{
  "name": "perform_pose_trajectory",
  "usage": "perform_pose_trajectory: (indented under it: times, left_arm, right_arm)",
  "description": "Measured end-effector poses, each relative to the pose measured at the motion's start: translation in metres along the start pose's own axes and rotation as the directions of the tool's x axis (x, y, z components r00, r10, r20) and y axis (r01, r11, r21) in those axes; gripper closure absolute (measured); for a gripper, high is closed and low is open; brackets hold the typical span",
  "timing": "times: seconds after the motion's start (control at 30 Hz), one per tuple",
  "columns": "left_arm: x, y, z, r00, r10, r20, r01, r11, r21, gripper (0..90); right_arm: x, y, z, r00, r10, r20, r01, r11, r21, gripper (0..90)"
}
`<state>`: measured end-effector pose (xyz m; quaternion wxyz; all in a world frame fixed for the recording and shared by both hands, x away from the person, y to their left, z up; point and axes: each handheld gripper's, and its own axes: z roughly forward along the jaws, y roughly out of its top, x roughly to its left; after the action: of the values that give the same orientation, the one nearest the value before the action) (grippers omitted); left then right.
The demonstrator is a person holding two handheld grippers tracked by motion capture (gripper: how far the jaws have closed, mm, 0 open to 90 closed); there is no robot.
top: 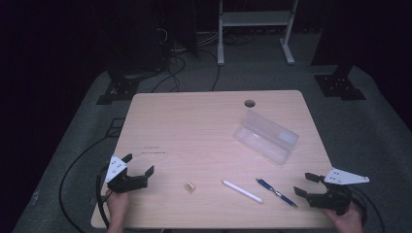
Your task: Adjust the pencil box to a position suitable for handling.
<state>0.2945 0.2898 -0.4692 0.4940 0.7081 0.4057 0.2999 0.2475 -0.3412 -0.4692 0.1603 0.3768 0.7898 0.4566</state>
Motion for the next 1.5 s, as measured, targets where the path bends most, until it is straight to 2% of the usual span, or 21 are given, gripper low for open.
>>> perform_pose_trajectory:
  times: [0.17,0.3,0.67,0.97,1.33,1.5]
  left_arm:
    - [-0.002,-0.001,0.0,1.0,0.01,0.001,-0.01,0.9999,0.014,1.1]
    - [-0.002,-0.002,-0.002,1.0,0.005,-0.005,-0.005,1.0,0.004,1.1]
    - [0.0,-0.002,-0.002,1.0,-0.003,-0.005,0.003,1.0,0.007,1.1]
    - [0.0,-0.003,-0.003,0.9999,-0.006,-0.009,0.006,1.0,-0.001,1.1]
    - [0.0,-0.003,-0.005,0.9999,-0.008,-0.012,0.008,1.0,-0.004,1.1]
    - [0.0,-0.003,-0.006,0.9999,-0.011,-0.012,0.011,0.9999,-0.009,1.1]
  right_arm:
    - [0.0,0.008,0.005,0.9995,0.0,-0.03,0.0,1.0,-0.001,24.2]
    - [0.001,0.021,0.008,0.998,-0.016,-0.062,0.014,1.0,-0.022,23.5]
    - [-0.001,0.039,0.016,0.9973,-0.031,-0.067,0.03,0.999,-0.024,22.4]
    - [0.003,0.052,0.029,0.9953,-0.056,-0.079,0.056,0.998,-0.006,21.7]
    - [0.005,0.069,0.044,0.9925,-0.086,-0.087,0.086,0.996,-0.012,21.7]
    - [0.007,0.076,0.054,0.9901,-0.093,-0.105,0.095,0.995,0.016,21.7]
